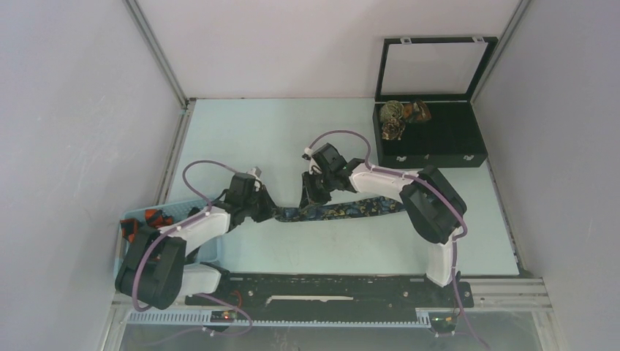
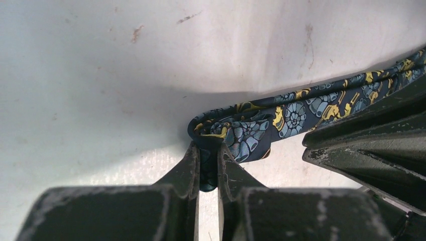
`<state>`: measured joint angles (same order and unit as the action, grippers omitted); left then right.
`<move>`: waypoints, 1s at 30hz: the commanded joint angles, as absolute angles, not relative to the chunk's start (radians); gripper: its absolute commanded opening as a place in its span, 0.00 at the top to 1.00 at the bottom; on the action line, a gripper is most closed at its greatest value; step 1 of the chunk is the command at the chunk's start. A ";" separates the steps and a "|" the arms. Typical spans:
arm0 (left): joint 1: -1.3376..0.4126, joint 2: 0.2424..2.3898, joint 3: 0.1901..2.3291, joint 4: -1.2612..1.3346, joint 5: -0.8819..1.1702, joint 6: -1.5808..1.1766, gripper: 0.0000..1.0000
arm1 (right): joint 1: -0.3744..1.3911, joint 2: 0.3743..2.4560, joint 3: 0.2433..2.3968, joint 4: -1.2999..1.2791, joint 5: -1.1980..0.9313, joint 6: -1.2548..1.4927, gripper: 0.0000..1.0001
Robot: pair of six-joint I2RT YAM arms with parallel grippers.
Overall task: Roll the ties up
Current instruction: Roll the tie at the center of the board.
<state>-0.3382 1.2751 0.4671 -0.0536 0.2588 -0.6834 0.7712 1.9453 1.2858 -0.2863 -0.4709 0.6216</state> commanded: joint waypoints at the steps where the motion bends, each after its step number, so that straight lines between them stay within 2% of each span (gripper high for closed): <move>1: -0.346 1.224 0.519 -0.158 0.189 -0.680 1.00 | 0.787 1.922 1.318 -0.262 -0.461 0.643 0.80; 10: -0.359 1.158 0.562 -0.278 0.117 -0.671 1.00 | 0.800 1.950 1.319 -0.208 -0.460 0.685 0.84; 19: -0.369 1.131 0.590 -0.332 0.088 -0.671 1.00 | 0.810 1.978 1.318 -0.168 -0.470 0.712 0.93; 30: -0.377 1.120 0.623 -0.374 0.069 -0.664 1.00 | 0.838 2.060 1.400 -0.171 -0.484 0.722 0.96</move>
